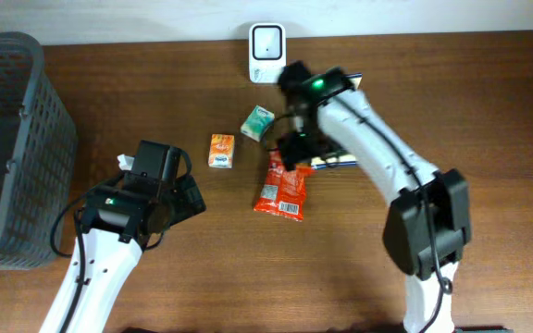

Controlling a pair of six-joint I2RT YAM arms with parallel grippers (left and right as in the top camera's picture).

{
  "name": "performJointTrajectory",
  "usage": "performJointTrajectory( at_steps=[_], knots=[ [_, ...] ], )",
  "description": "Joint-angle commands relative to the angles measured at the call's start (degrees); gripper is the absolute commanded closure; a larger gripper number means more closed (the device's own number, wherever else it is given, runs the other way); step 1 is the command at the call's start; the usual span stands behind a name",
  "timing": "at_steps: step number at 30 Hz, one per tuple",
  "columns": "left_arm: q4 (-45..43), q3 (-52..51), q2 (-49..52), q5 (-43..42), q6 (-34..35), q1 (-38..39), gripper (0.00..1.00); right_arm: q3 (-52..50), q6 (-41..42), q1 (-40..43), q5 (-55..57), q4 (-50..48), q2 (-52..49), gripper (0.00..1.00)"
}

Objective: Scan the item barcode

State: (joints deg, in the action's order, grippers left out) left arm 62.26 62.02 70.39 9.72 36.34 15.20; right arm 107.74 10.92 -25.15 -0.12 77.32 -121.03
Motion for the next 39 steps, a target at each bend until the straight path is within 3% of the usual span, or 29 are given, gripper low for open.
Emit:
performJointTrajectory(
  at_steps=[1,4,6,8,9,10,11,12,14,15,19,22,26,30,31,32,33,35,37,39],
  knots=[
    [0.0,0.0,-0.2,0.6,0.8,0.0,0.01,-8.8,-8.3,4.5,-13.7,-2.2,-0.2,0.01],
    [0.0,0.0,-0.2,0.6,0.8,0.0,0.01,-20.4,-6.6,8.1,-32.2,-20.2,-0.2,0.01],
    [0.0,0.0,-0.2,0.6,0.8,0.0,0.01,-24.5,2.1,9.1,-32.9,-29.2,-0.2,0.01],
    [0.0,0.0,-0.2,0.6,0.8,0.0,0.01,-25.2,4.7,9.1,-32.9,-33.6,-0.2,0.03],
    [0.0,0.0,-0.2,0.6,0.8,0.0,0.01,-25.2,4.6,9.0,-31.8,-37.6,-0.2,0.20],
    [0.0,0.0,-0.2,0.6,0.8,0.0,0.01,-25.2,4.6,9.0,-30.7,-41.5,-0.2,0.43],
    [0.0,0.0,-0.2,0.6,0.8,0.0,0.01,-25.2,4.6,9.0,-30.7,-43.3,-0.2,0.87],
    [0.0,0.0,-0.2,0.6,0.8,0.0,0.01,-24.9,4.6,9.1,-30.7,-43.7,-0.2,0.96],
    [0.0,0.0,-0.2,0.6,0.8,0.0,0.01,-23.8,4.6,9.1,-27.9,-43.2,1.9,0.96],
    [0.0,0.0,-0.2,0.6,0.8,0.0,0.01,-22.8,4.7,9.0,-19.8,-40.9,5.3,0.96],
    [0.0,0.0,-0.2,0.6,0.8,0.0,0.01,-21.0,4.6,5.1,22.7,-28.8,19.2,0.96],
    [0.0,0.0,-0.2,0.6,0.8,0.0,0.01,-21.1,7.8,-0.9,40.0,-24.0,18.7,0.96],
    [0.0,0.0,-0.2,0.6,0.8,0.0,0.01,-22.2,17.3,-7.3,40.0,-24.4,8.3,0.96],
    [0.0,0.0,-0.2,0.6,0.8,0.0,0.01,-22.2,18.6,-17.0,39.5,-27.2,1.4,0.96],
    [0.0,0.0,-0.2,0.6,0.8,0.0,0.01,-20.8,18.6,-17.6,38.8,-26.3,1.5,0.89],
    [0.0,0.0,-0.2,0.6,0.8,0.0,0.01,-18.5,18.8,-16.7,37.2,-24.0,1.5,0.74],
    [0.0,0.0,-0.2,0.6,0.8,0.0,0.01,-13.5,20.0,-13.1,32.4,-18.5,1.8,0.38],
    [0.0,0.0,-0.2,0.6,0.8,0.0,0.01,-7.1,9.0,-2.4,16.9,-10.2,1.8,0.26],
    [0.0,0.0,-0.2,0.6,0.8,0.0,0.01,-9.5,13.4,3.8,15.8,-5.1,1.6,0.01],
    [0.0,0.0,-0.2,0.6,0.8,0.0,0.01,-13.9,16.4,8.5,15.7,-7.0,1.6,0.01]
  ],
)
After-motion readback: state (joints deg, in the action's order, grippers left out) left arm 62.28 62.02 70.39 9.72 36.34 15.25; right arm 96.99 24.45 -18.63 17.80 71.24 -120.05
